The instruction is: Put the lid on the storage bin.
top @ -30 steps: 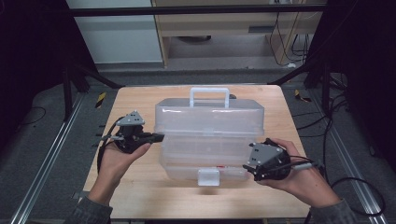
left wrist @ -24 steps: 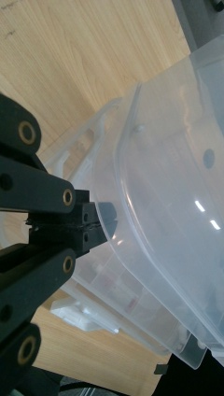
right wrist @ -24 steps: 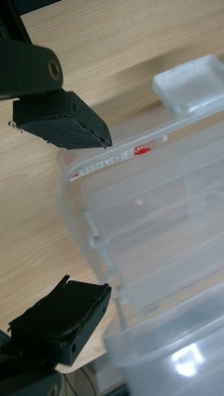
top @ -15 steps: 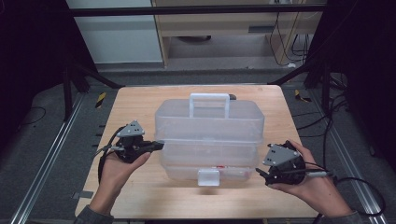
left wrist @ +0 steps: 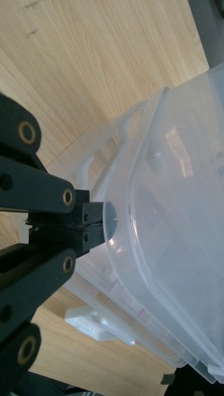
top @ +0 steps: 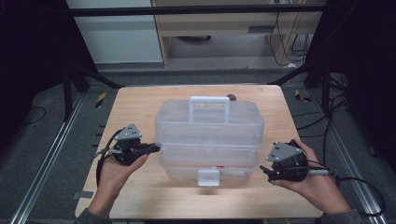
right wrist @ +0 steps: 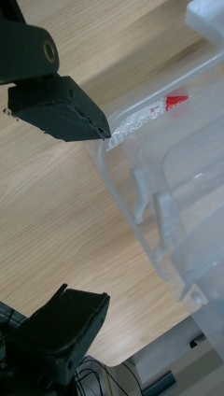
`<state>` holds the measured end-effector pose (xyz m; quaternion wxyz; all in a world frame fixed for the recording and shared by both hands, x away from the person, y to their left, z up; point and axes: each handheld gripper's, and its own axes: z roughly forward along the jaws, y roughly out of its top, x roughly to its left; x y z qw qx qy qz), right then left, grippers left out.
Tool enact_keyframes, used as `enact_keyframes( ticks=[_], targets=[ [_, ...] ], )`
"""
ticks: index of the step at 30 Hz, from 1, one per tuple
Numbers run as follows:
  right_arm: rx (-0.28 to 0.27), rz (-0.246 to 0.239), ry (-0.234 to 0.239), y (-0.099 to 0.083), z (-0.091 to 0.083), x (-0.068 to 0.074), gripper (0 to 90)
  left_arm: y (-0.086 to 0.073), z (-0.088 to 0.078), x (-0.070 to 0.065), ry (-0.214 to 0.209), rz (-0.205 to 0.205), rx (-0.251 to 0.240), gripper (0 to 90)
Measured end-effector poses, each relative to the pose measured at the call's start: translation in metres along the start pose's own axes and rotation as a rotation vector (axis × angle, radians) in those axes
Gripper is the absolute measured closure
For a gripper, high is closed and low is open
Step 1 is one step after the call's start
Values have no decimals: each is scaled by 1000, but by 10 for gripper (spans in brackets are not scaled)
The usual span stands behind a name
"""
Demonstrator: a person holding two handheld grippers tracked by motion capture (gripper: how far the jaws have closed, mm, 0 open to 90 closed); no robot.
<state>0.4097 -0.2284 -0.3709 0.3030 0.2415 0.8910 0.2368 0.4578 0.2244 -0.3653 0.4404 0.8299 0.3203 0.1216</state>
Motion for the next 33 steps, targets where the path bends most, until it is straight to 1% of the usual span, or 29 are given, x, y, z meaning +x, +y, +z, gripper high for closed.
enact_keyframes(
  ticks=[7,15,21,23,28,31,33],
  targets=[
    [5,27,-18,-8,0,-5,168,-5,0,0,-1,-2,3,896],
    [18,54,-28,-16,2,-9,169,-12,1,-1,5,1,8,896],
    [32,67,-34,-21,5,-11,169,-17,3,-3,14,10,20,895],
    [33,65,-34,-22,6,-10,169,-19,3,-3,16,8,21,894],
    [39,78,-42,-25,8,-11,169,-26,6,-3,27,9,37,895],
    [40,81,-43,-27,9,-12,170,-30,6,-3,23,2,38,896],
    [41,84,-43,-27,10,-13,170,-30,7,-4,24,5,43,897]
  ],
)
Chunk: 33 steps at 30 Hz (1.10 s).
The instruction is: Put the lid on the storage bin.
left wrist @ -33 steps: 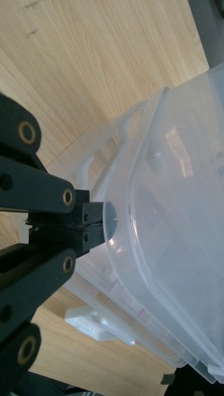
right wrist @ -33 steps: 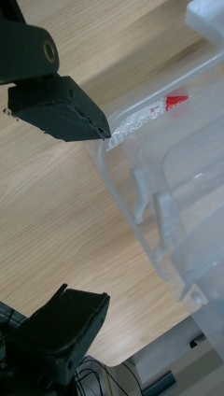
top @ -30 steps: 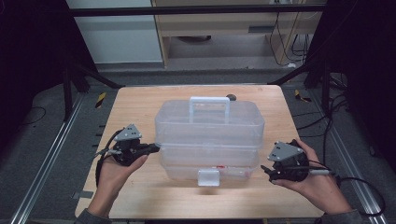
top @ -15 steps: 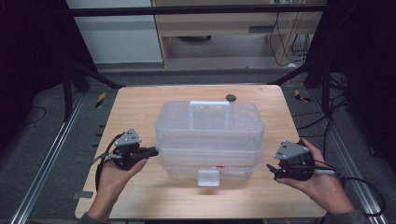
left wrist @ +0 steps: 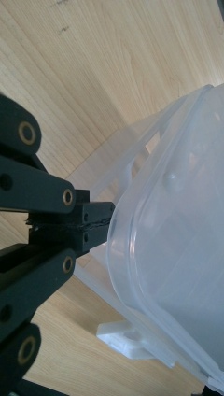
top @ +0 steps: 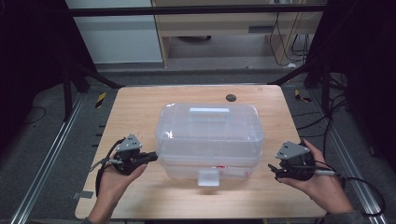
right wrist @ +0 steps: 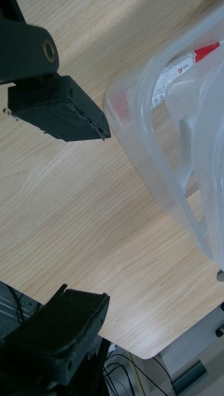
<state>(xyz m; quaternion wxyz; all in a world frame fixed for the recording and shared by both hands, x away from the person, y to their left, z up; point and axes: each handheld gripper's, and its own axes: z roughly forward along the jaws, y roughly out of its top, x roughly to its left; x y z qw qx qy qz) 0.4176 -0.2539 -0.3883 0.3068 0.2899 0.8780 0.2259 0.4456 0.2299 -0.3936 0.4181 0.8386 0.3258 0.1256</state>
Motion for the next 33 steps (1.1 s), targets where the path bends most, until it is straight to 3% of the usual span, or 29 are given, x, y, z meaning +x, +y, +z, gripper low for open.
enact_keyframes(
  ticks=[5,7,9,13,20,25,33],
  targets=[
    [-6,11,-14,0,1,-2,172,-1,-1,0,10,13,7,897],
    [1,12,-19,1,3,-4,173,-2,-5,4,47,24,17,897],
    [1,20,-26,1,6,-9,174,-3,-12,15,65,4,2,896],
    [-1,81,-72,3,17,-29,188,-3,-12,45,136,-9,35,897],
    [-14,275,-99,2,58,-73,217,0,10,91,205,-53,85,898],
    [-13,386,-67,0,93,-93,224,-7,27,113,228,-83,109,898],
    [24,441,-44,0,140,-103,228,-19,53,140,243,-124,131,898]
  ],
)
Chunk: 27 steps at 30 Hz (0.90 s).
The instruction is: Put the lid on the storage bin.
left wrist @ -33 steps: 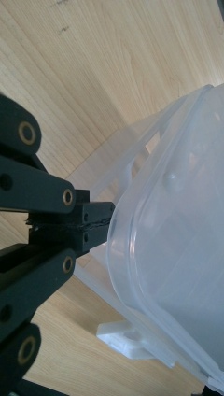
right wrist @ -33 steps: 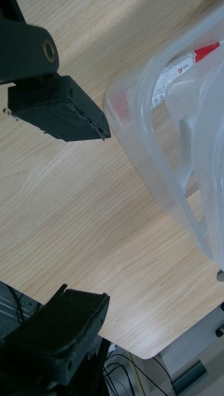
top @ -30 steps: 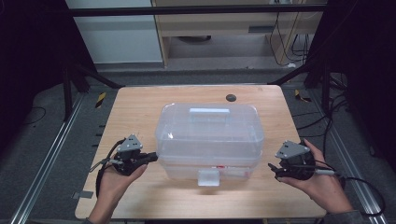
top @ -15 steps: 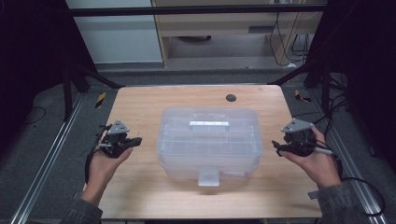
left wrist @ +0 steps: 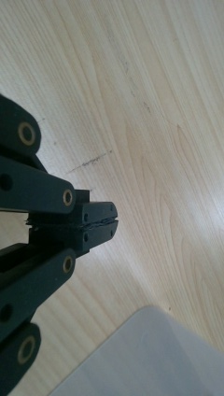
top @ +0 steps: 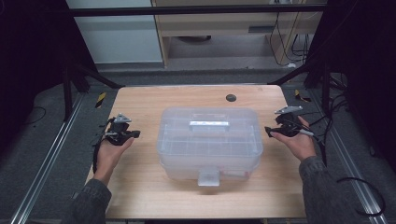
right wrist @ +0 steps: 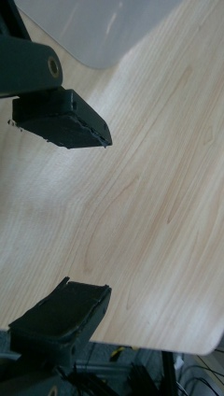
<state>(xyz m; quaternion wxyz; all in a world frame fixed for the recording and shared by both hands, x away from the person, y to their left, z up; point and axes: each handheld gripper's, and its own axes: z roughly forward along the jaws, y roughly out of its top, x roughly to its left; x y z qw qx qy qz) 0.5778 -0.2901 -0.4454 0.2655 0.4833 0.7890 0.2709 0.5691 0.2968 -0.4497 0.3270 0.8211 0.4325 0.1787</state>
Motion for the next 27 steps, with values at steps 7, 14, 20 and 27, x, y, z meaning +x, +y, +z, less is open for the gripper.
enact_keyframes(
  ticks=[7,14,20,27],
  targets=[
    [5,89,7,-5,31,-8,221,-3,18,8,47,-26,-16,897],
    [-27,191,14,-12,49,-14,167,-7,31,8,107,-63,-86,637],
    [-16,188,17,-15,58,-8,120,-17,47,8,140,-152,-71,281],
    [-28,205,16,-23,66,-1,95,-22,56,5,154,-169,-76,161]
  ],
)
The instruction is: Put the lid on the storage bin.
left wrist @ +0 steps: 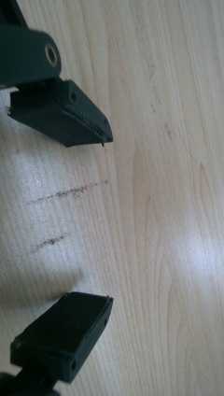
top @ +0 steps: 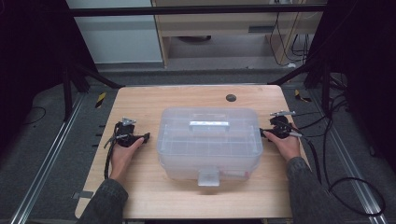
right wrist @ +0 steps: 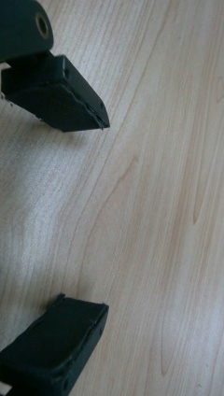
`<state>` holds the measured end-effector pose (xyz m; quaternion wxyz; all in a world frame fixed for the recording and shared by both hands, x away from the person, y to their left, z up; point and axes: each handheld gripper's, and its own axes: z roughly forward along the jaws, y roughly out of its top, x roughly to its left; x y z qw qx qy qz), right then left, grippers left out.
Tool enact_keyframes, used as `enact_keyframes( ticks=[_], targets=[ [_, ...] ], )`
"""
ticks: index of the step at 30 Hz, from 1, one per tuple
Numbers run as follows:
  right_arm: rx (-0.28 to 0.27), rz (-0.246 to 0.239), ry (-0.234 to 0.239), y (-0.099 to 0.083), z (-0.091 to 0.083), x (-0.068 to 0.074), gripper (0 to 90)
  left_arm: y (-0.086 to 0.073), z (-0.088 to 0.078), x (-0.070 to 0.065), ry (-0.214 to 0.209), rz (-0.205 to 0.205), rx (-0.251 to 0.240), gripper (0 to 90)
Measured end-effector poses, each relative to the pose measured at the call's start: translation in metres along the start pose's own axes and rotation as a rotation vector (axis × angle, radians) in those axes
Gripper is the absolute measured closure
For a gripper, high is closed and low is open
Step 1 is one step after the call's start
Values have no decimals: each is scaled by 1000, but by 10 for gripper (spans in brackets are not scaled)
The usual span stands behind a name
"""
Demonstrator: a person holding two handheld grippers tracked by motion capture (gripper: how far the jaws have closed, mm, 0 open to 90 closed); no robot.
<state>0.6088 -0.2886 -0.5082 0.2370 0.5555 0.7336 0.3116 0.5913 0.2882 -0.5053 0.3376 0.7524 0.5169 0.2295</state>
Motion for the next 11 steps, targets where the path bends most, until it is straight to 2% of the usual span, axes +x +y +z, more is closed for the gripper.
enact_keyframes(
  ticks=[3,5,9,11],
  targets=[
    [-23,3,-9,-3,0,0,79,1,2,-4,19,23,14,131],
    [-16,26,-26,-4,0,2,45,1,2,-4,18,18,27,73],
    [-4,52,-50,-4,1,4,3,0,2,-5,29,7,33,45],
    [-3,81,-83,-5,0,8,3,0,2,-5,30,6,36,33]
  ],
)
